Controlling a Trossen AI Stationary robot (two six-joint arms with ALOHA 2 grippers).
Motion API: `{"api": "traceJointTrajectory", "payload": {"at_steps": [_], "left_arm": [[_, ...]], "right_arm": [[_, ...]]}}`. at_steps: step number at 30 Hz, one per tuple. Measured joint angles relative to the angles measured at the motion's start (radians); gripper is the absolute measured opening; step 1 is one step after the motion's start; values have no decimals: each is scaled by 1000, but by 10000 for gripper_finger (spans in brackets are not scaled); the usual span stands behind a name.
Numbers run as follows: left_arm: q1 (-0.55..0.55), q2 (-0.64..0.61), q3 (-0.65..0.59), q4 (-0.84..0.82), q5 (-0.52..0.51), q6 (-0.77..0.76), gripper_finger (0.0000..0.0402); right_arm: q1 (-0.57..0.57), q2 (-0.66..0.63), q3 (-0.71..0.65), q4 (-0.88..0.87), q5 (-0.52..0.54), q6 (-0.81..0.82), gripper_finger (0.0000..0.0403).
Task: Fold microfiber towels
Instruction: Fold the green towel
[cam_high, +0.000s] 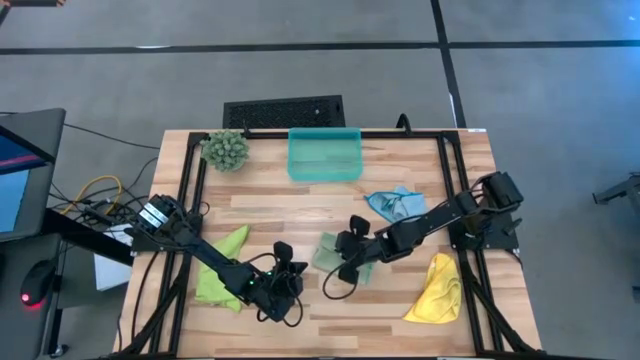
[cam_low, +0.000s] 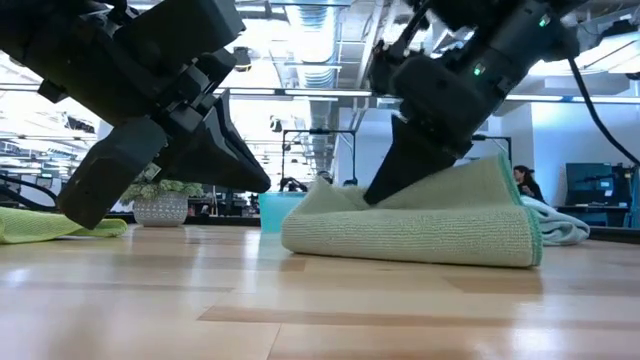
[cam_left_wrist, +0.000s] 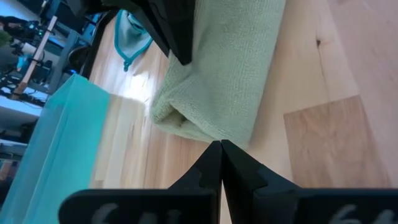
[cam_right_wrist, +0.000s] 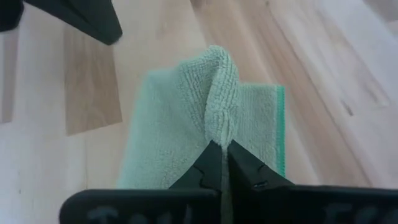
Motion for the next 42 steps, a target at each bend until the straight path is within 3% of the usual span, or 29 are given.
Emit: {"api": "traceJointTrajectory", "payload": {"at_steps": [12,19,24,27,30,33,38,40,42], "left_arm": [[2,0,0,5,0,-5,0],[4,0,0,6,22,-10,0],[7,1,0,5,-13,-8,0],[10,-5,0,-21,-59,26,0],[25,-8,0,13,-31,69,0],[64,-8,0,108,144,132,0],[155,21,2,317,694,174,0],[165,59,2,369,821,177,0],[165,98,1,408,856,186,0]], "right_arm": [[80,-119,0,-164,177,95,24],[91,-117,0,-184,176,100,19],[148,-145,1,-136,131,6,24],[200,-147,1,-85,64,-85,21],[259,-147,0,-25,-29,-188,18],[306,-147,0,54,-86,-254,22],[349,-146,1,79,-86,-282,22],[355,-146,1,79,-86,-282,18],[354,-146,1,79,-87,-278,17]]}}
